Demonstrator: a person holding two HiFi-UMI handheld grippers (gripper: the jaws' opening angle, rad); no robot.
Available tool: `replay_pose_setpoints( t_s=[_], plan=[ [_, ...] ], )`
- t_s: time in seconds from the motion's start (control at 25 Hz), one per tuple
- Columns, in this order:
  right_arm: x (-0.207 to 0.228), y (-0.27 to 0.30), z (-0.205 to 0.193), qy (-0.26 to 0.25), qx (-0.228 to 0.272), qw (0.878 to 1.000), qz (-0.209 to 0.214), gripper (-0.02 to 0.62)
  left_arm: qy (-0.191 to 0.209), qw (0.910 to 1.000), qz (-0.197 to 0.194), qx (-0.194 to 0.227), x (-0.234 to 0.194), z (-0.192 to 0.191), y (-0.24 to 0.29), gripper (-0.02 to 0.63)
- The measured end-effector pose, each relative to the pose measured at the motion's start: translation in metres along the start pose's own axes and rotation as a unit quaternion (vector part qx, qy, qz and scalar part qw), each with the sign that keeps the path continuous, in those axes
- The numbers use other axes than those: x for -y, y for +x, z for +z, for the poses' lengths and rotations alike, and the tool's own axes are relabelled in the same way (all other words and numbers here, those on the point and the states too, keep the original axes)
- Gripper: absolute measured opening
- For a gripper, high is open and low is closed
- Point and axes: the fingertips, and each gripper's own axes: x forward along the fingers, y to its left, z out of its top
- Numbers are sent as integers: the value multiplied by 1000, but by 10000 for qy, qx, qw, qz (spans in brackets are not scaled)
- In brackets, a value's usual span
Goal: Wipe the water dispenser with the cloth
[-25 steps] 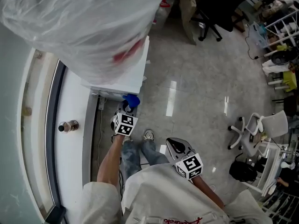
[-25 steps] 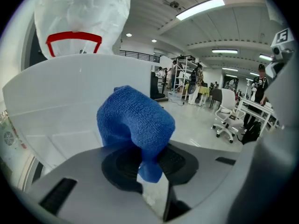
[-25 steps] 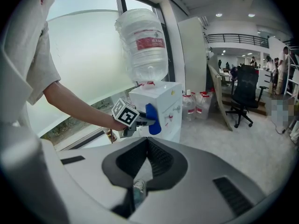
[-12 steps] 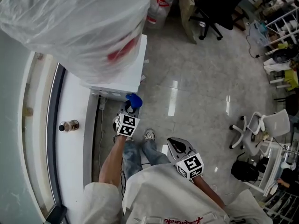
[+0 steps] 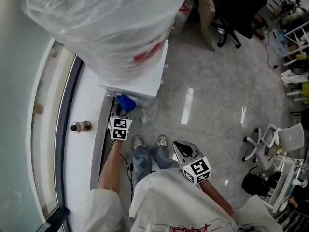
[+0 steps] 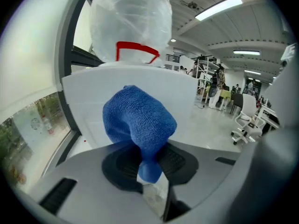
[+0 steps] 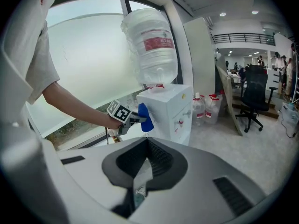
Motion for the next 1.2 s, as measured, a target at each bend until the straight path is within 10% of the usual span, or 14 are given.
replay_pose_setpoints(
  t_s=[0.48, 1.2],
  plan=[
    [-5, 17, 11, -147, -39, 9999, 82, 15, -524, 9928, 1053, -208, -141, 2, -13, 91],
    [-5, 12, 8, -124, 24, 9999, 92, 15, 76, 9985, 429, 346, -39, 36, -13, 91]
  ],
)
